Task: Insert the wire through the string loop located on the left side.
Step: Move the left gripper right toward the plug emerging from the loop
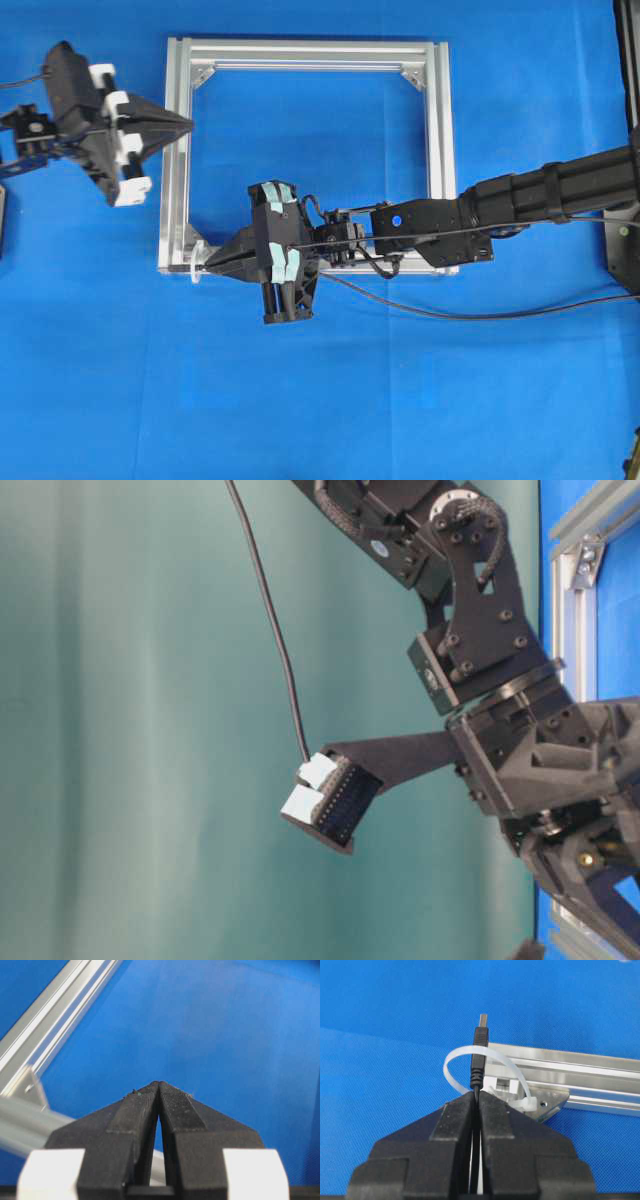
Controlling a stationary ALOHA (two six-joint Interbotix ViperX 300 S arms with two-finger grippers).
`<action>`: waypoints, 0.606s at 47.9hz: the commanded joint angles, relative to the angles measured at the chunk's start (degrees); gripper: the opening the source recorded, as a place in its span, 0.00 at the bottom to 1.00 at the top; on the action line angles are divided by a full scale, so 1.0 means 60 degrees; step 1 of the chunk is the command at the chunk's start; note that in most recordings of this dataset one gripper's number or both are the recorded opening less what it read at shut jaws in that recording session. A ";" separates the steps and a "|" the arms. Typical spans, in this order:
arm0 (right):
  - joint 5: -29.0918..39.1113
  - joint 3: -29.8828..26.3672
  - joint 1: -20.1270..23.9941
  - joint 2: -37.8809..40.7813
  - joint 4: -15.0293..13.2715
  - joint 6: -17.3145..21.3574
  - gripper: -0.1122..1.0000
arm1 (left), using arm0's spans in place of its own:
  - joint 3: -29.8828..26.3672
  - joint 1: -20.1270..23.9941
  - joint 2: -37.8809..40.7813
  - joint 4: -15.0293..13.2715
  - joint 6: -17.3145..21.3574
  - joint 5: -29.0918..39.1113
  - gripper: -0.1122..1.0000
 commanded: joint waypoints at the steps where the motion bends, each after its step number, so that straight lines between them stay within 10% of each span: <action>1: -0.0029 -0.0190 -0.0015 -0.0176 -0.0015 0.0000 0.10 | 0.0132 0.0029 -0.0352 0.0029 0.0000 -0.0029 0.10; 15: -0.0029 -0.0190 -0.0029 -0.0176 -0.0015 0.0000 0.10 | 0.0220 -0.0425 -0.0454 0.0190 -0.0029 -0.0015 0.10; 29: -0.0044 -0.0190 -0.0015 -0.0176 -0.0015 0.0000 0.10 | 0.0469 -0.2520 -0.0806 0.0190 -0.0044 -0.0015 0.10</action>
